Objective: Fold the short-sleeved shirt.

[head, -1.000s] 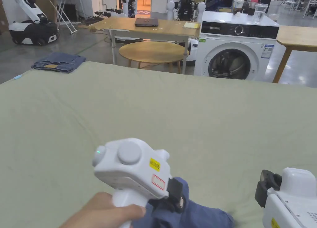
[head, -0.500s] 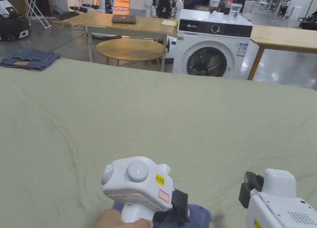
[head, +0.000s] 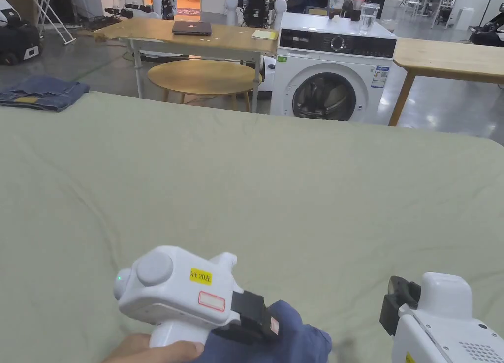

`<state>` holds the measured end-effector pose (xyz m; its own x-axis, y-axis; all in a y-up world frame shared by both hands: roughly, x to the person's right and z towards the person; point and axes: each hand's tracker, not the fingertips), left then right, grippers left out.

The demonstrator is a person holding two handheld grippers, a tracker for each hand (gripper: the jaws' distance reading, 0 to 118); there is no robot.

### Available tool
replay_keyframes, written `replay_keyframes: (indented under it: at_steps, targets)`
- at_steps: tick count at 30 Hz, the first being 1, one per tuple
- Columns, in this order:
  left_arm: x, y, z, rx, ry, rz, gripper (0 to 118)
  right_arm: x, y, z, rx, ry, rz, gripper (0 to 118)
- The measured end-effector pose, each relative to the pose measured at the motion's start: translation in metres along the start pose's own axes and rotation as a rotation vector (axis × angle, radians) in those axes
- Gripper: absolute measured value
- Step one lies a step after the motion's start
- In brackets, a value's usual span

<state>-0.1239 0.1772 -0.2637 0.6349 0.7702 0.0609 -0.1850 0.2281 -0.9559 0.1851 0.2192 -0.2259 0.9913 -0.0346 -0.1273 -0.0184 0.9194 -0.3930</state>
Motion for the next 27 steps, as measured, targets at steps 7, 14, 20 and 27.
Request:
replay_keyframes:
  at_steps: [7,14,20,27]
  targets:
    - [-0.023,-0.016,-0.067,-0.108,-0.178,0.104,2,0.005,-0.003,-0.001,-0.008,-0.012,-0.004,0]
    - [-0.019,-0.024,-0.086,-0.1,-0.039,0.031,0,0.005,-0.003,-0.001,-0.011,-0.016,-0.007,0]
    - [0.007,-0.023,-0.057,-0.051,0.045,-0.089,0,0.0,0.001,0.001,0.015,-0.006,0.0,0]
    - [0.028,-0.019,0.032,0.334,0.227,-0.327,0,-0.013,0.012,-0.001,0.104,0.008,0.006,0]
